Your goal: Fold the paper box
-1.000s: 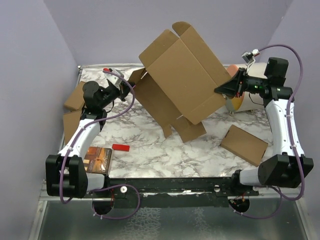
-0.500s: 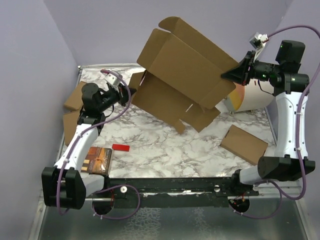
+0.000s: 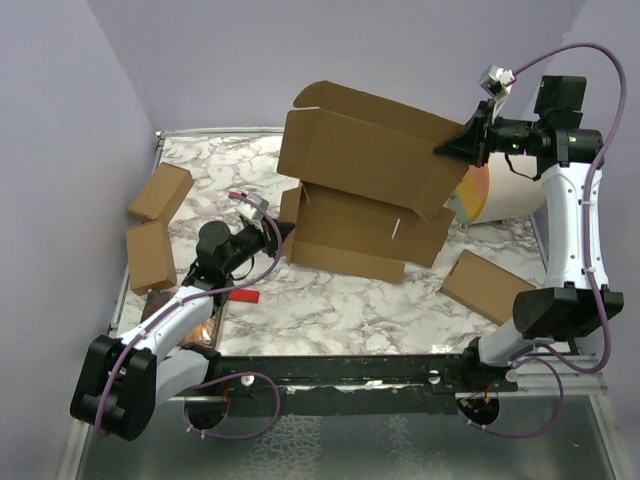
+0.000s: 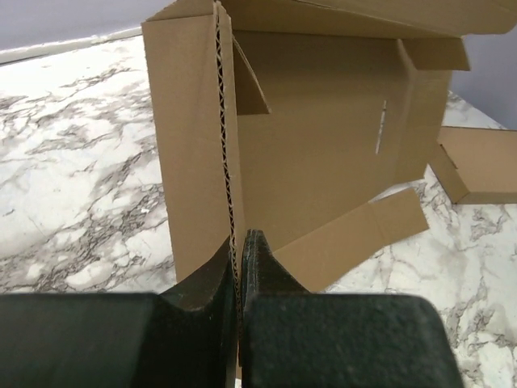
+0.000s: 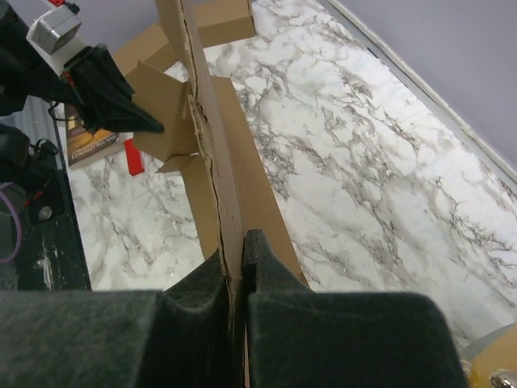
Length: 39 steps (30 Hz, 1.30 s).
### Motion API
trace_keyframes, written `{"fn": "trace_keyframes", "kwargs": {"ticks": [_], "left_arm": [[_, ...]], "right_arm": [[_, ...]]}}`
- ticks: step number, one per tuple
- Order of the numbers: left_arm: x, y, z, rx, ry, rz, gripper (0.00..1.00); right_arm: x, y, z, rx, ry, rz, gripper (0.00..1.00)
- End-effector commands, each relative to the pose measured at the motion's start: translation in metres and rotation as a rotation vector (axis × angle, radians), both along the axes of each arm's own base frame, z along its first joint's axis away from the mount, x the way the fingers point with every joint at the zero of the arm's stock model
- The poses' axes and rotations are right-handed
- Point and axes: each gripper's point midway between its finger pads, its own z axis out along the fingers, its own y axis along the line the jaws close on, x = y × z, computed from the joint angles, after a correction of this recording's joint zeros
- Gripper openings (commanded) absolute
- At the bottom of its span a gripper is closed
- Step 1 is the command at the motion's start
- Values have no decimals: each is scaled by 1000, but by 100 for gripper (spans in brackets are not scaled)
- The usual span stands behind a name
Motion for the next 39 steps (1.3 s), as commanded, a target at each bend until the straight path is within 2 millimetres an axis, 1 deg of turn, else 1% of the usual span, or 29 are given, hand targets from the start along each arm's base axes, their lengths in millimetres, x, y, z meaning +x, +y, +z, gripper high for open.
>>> {"fn": "trace_keyframes", "kwargs": {"ticks": [1,5,8,10,13,16,18,20,23,26,31,34,37,39], "left_arm": [[-4,-2,26,-54,-134,14,0],[-4,11,12,-21,-97,83,0],[-5,22,5,-35,-76,150,0],[-6,26,-1,-43,-56,172,0],[-7,28,-9,-44,-13,190,0],[-7,32,-23,-23,56,213,8],[-9,35,-29,-19,84,233,19],[-9,40,-31,-20,97,258,28],[-9,46,-29,-20,107,294,36],[-10,48,-27,-21,121,306,40],[-13,49,-21,-25,162,314,45],[-18,50,-11,-34,172,316,49],[-23,56,6,-42,170,335,62],[-26,60,20,-40,162,345,66]], "right_arm": [[-29,13,2,14,2,99,1],[-46,15,6,12,2,111,1],[-51,14,14,3,-27,97,1],[-53,15,17,6,-38,102,1],[-55,16,13,11,-39,121,1],[-62,17,-1,15,-21,151,1],[-69,18,-9,17,-8,176,1],[-74,18,-15,9,0,182,1],[-77,16,-25,-12,14,172,1],[-77,14,-34,-28,40,154,1],[-71,10,-46,-52,75,119,1],[-66,7,-54,-71,99,92,1],[-59,4,-59,-89,117,63,1],[-56,3,-60,-95,120,52,1]]}}
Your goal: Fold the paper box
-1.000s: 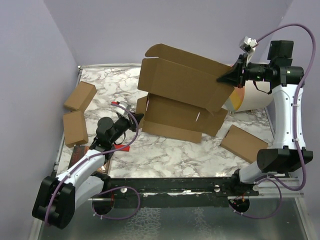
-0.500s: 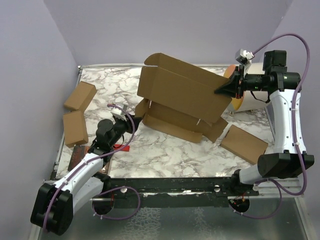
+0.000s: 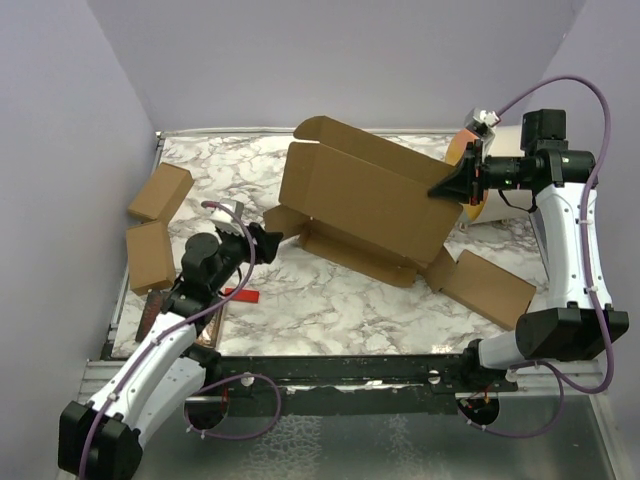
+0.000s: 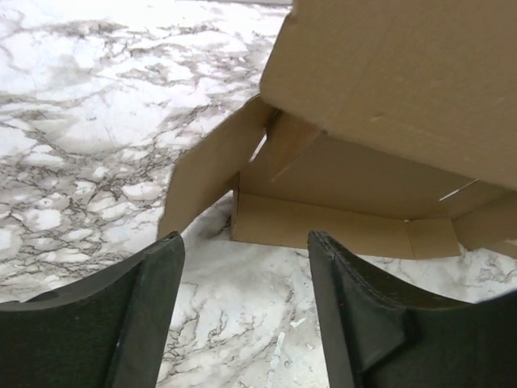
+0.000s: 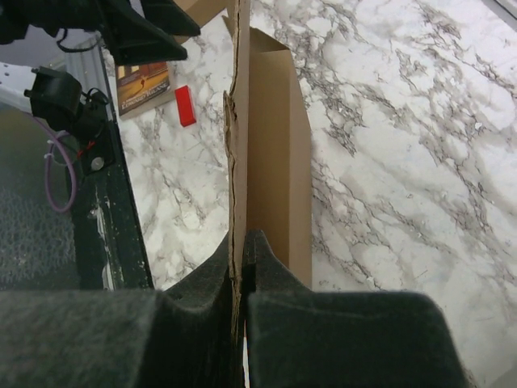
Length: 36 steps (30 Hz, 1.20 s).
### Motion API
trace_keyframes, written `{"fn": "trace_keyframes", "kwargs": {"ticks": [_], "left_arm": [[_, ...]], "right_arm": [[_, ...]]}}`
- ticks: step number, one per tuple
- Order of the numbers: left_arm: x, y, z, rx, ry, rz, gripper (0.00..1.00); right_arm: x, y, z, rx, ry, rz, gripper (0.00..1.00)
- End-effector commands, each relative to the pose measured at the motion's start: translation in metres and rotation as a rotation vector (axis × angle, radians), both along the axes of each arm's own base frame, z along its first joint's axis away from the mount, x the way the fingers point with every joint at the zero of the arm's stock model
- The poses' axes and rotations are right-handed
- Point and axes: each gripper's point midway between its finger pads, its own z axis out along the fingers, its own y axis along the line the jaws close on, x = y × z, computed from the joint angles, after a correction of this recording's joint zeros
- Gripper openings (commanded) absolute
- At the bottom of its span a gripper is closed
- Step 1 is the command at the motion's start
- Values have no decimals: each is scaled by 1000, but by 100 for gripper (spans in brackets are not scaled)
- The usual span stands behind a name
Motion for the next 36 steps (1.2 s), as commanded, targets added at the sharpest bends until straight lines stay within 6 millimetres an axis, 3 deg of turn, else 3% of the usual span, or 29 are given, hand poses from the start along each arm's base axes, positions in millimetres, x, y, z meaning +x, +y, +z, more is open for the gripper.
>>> {"fn": "trace_keyframes", "kwargs": {"ticks": [1,4,8,12,15,19,24,36], "left_arm": [[-7,12,36,-1,-10,45,67],[-8,20,49,31,-1,74,65],[6,47,48,116,52,204,57],[37,85,48,120,65,338,47],[67,104,35,75,87,347,39],[100,81,18,39,74,169,33],[113,43,19,-27,-45,-66,29],[88,-4,-17,71,-182,-307,36]], "right_arm": [[12,-7,-8,-60,5,-57,1],[16,-8,-7,-63,1,-64,1],[20,-7,-4,-56,-2,-57,1],[21,-6,-4,-50,1,-52,1],[21,-6,-4,-50,3,-51,1],[21,-6,-3,-50,2,-51,1],[21,-6,-2,-47,0,-51,1],[25,-5,-3,-33,21,-48,1]]}}
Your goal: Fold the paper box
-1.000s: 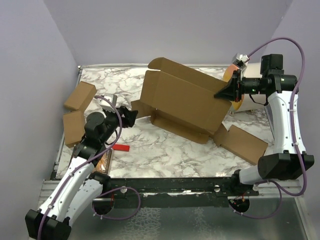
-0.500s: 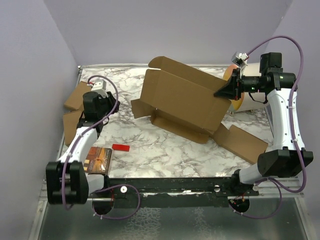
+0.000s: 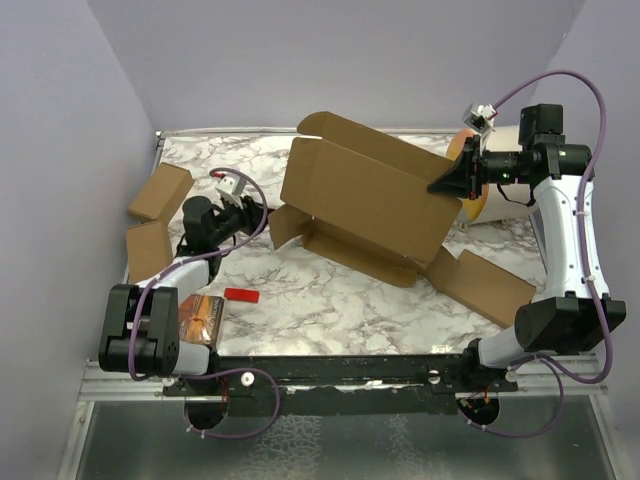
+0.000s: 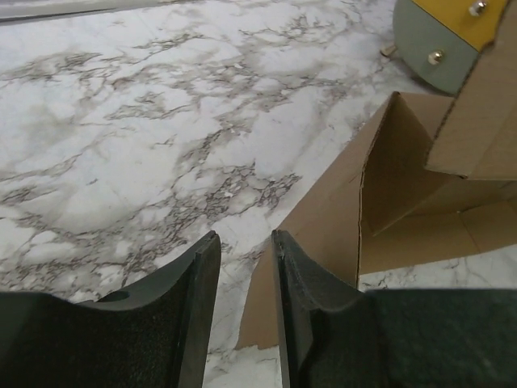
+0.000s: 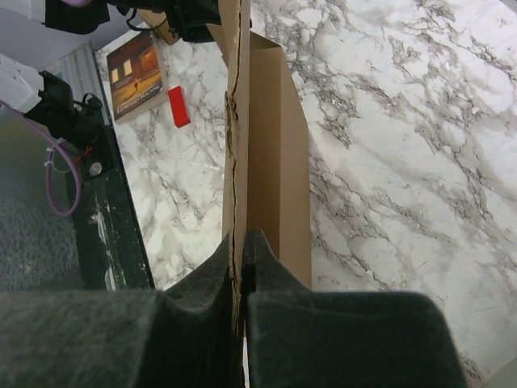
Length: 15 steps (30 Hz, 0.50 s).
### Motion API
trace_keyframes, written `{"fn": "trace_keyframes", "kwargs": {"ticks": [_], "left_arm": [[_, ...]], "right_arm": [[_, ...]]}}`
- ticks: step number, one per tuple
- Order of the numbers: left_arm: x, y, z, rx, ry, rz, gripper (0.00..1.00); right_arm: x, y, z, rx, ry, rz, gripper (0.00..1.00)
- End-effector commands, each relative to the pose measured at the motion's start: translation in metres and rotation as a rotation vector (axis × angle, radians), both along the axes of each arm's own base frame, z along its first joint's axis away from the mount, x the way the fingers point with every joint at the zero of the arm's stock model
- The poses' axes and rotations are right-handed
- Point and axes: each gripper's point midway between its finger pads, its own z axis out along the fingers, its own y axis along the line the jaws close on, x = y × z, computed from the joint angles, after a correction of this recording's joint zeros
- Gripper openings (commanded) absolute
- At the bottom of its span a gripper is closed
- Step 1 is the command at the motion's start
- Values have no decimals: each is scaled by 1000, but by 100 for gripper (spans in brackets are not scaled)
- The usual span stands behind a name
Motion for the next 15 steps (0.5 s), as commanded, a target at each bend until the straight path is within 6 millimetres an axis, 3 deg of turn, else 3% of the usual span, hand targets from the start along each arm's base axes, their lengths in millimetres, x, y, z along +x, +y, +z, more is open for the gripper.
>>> {"fn": "trace_keyframes", "kwargs": {"ticks": [1,9,15], "left_arm": [[-4,-24,10,53,-138,-123,36],[-11,-39,9,100,-210,-179,38],[-19,-46,7,142,-260,-190,46]], "right_arm": [[10,-1,3,-21,-30,-7,1],[10,-1,5,-22,-31,-11,1],[10,-1,5,-19,-28,-9,1]]}}
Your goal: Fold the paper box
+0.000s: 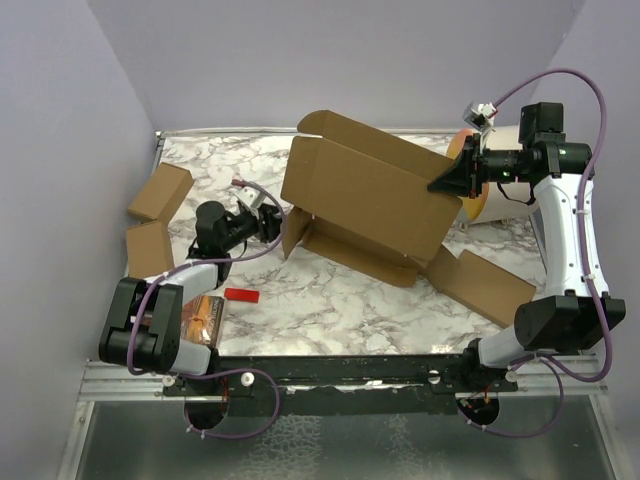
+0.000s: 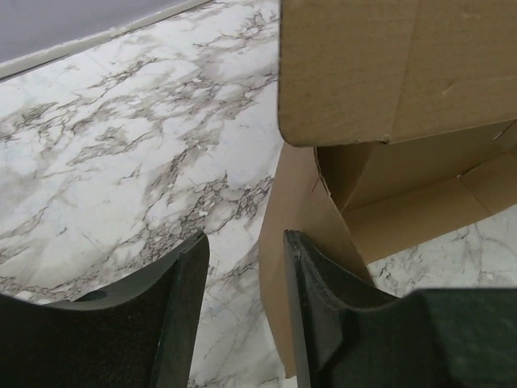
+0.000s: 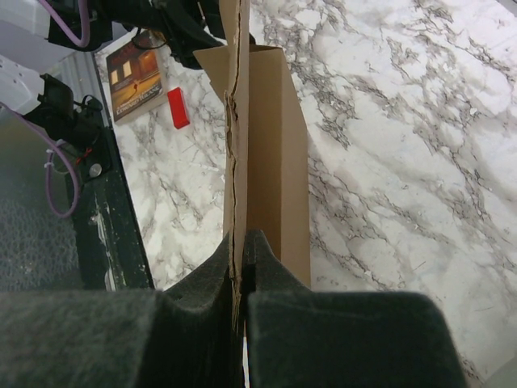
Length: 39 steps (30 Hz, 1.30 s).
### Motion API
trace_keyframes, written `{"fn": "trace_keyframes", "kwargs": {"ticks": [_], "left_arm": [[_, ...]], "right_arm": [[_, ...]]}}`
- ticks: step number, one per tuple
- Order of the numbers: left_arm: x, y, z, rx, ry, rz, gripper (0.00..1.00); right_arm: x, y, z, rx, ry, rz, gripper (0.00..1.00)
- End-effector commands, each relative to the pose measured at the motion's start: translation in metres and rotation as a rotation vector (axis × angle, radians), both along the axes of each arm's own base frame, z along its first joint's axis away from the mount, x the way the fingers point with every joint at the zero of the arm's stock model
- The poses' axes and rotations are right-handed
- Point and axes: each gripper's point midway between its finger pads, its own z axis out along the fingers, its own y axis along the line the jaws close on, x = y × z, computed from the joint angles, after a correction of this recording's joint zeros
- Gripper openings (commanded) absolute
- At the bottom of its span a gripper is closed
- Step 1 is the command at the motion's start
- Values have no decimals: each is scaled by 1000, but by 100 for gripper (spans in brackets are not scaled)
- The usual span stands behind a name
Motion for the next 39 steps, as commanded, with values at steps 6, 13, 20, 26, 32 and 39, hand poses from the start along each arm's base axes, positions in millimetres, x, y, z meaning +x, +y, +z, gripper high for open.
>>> {"fn": "trace_keyframes", "kwargs": {"ticks": [6,13,20,26,32,39], "left_arm": [[-16,-12,7,37,-124,-54,52],[-20,-24,0,16,-123,-97,53],[-32,-37,2,-4,-138,-178,59],[-25,-38,-7,9,-112,-160,62],[-13,-40,-13,15,-109,-109,62],[-9,-46,-5,-30,-161,-79,59]], "right_arm": [[7,-1,4,-19,-31,-4,1],[6,0,4,-16,-29,1,1],[5,0,2,-16,-25,4,1],[5,1,2,-10,-19,9,1],[3,0,1,-13,-16,10,1],[3,1,0,-11,-10,13,1]]}}
